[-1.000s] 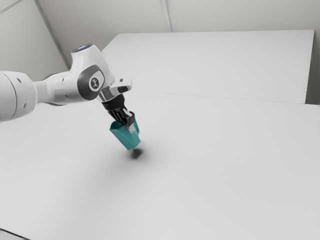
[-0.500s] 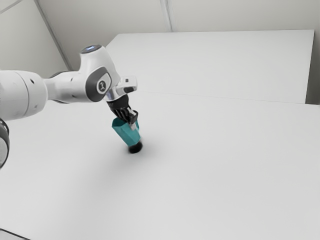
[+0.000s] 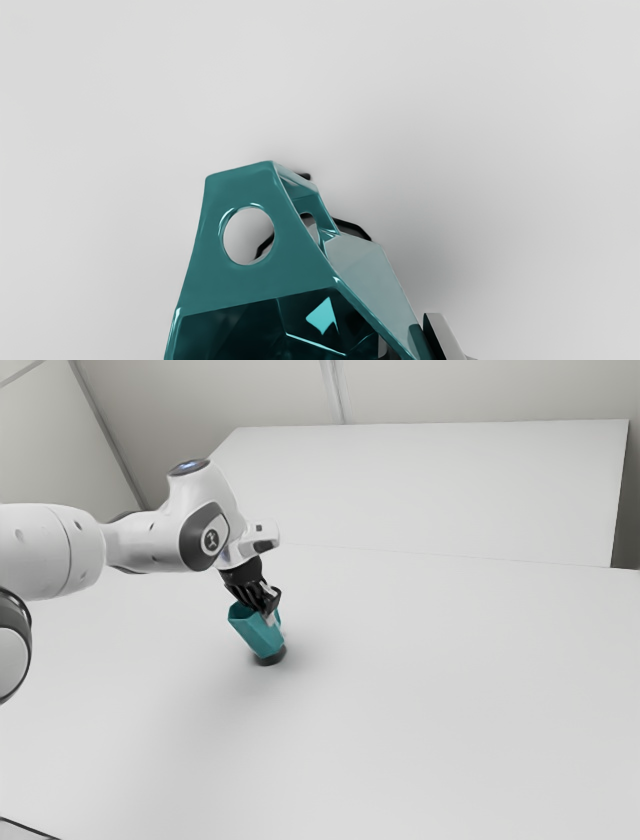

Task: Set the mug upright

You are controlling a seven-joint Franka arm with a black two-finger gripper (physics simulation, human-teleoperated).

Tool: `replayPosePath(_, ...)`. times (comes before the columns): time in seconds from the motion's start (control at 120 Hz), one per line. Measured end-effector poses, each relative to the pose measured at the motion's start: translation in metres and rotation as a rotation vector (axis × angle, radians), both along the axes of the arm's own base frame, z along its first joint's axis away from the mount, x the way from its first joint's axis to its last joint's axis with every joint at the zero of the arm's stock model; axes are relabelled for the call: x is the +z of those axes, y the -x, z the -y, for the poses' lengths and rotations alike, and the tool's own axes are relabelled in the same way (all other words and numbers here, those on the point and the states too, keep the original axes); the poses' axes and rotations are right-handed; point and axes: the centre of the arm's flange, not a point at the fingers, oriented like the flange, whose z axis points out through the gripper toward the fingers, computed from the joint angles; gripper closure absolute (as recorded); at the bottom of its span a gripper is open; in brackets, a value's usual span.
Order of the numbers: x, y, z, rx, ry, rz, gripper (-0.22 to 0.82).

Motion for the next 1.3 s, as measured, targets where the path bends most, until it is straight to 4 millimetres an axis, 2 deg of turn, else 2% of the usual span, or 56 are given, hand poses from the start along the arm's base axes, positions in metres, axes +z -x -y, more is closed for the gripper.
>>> replayPosePath(0.342, -0.001, 0.000, 0.000, 0.009, 0.008, -0.001, 0.66)
replayPosePath(0.5, 0.017, 0.001, 0.001, 0.007, 0.014, 0.029, 0.61)
replayPosePath(0.633, 0.048, 0.003, 0.001, 0.001, 0.021, 0.075, 0.57)
replayPosePath(0.817, 0.111, 0.011, -0.002, -0.017, 0.017, 0.143, 0.50)
replayPosePath(0.942, 0.165, 0.007, -0.004, -0.052, -0.036, 0.186, 0.32)
replayPosePath(1.05, 0.201, 0.006, -0.004, -0.074, -0.084, 0.206, 0.20)
replayPosePath(1.117, 0.215, 0.006, -0.004, -0.082, -0.103, 0.209, 0.15)
replayPosePath(1.3, 0.236, 0.012, -0.009, -0.079, -0.133, 0.191, 0.08)
